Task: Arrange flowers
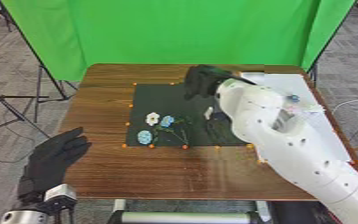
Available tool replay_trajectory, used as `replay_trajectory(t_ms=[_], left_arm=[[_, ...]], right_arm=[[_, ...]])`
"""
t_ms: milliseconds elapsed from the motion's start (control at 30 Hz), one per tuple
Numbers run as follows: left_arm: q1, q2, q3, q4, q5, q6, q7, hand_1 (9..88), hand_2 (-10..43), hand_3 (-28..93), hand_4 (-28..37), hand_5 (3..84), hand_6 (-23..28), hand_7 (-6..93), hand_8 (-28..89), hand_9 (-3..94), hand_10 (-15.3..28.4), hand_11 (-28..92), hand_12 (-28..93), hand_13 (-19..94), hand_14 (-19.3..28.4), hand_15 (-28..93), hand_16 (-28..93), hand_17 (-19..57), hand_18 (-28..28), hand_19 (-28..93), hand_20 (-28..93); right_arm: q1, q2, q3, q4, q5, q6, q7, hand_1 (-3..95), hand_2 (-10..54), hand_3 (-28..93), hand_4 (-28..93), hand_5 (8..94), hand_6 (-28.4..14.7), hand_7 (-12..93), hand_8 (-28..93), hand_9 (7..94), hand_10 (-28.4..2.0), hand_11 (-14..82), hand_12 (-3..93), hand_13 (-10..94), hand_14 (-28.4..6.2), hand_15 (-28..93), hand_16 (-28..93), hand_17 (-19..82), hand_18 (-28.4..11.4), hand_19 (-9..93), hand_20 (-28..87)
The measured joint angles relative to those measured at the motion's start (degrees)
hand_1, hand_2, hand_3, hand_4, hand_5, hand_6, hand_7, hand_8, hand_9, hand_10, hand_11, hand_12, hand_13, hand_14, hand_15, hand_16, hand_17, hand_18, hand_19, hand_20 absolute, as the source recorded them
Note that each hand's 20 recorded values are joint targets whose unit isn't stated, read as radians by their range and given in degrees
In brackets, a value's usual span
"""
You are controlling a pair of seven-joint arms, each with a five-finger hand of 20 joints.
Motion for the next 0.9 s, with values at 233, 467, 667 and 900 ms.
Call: replay_trajectory(t_ms=[233,467,667,900], left_arm=[[-0.39,0.43,1.32,0.06,-0.22,0.16,0.61,27.0,4.8,82,-20.2,44.2,13.2,20.4,-11,38.6,22.4,41,11,25,27.8,65,-14,-9.6,21.9,61,7],[-0.76,0.52,1.38,0.06,-0.23,0.15,0.62,27.0,4.8,82,-20.1,44.2,13.2,20.4,-11,38.6,22.4,41,11,25,27.7,65,-14,-9.6,21.9,61,7],[-1.11,0.52,1.67,0.08,-0.21,0.13,0.58,26.9,4.7,82,-20.2,44.2,13.1,20.4,-11,38.6,22.5,41,11,25,27.8,65,-14,-9.6,21.9,61,7],[-1.65,0.46,2.12,0.15,-0.16,0.05,0.44,26.9,4.7,82,-20.2,44.2,13.2,20.4,-11,38.6,22.5,41,11,25,27.8,65,-14,-9.6,21.9,60,7]], right_arm=[[-0.45,7.71,2.28,4.72,-1.28,-0.36,0.27,34.6,-8.2,84,-28,50.6,-5.9,16,-11,51.4,-17.5,16.4,15.9,64,-8.4,81,15,42,-17.5,93,31],[-2.51,12.55,4.19,7.56,-4.07,-0.95,1.01,34.3,-8.1,84,-28,50.5,-5.6,17,-12,51.3,-17.1,16.2,16.0,63,-8.3,81,15,41,-17.8,93,29],[-4.64,15.16,6.2,9.03,-8.31,-1.04,1.52,34.2,-7.9,84,-28,50.8,-5.3,17,-12,51.8,-16.8,16.3,16.0,64,-8.1,81,14,41,-17.9,93,29],[-6.49,16.46,7.83,9.66,-5.55,-1.68,5.35,34.3,-7.9,84,-28,50.9,-5.1,17,-12,52.1,-16.8,16.4,15.9,64,-8.0,81,14,41,-18.1,93,29]])
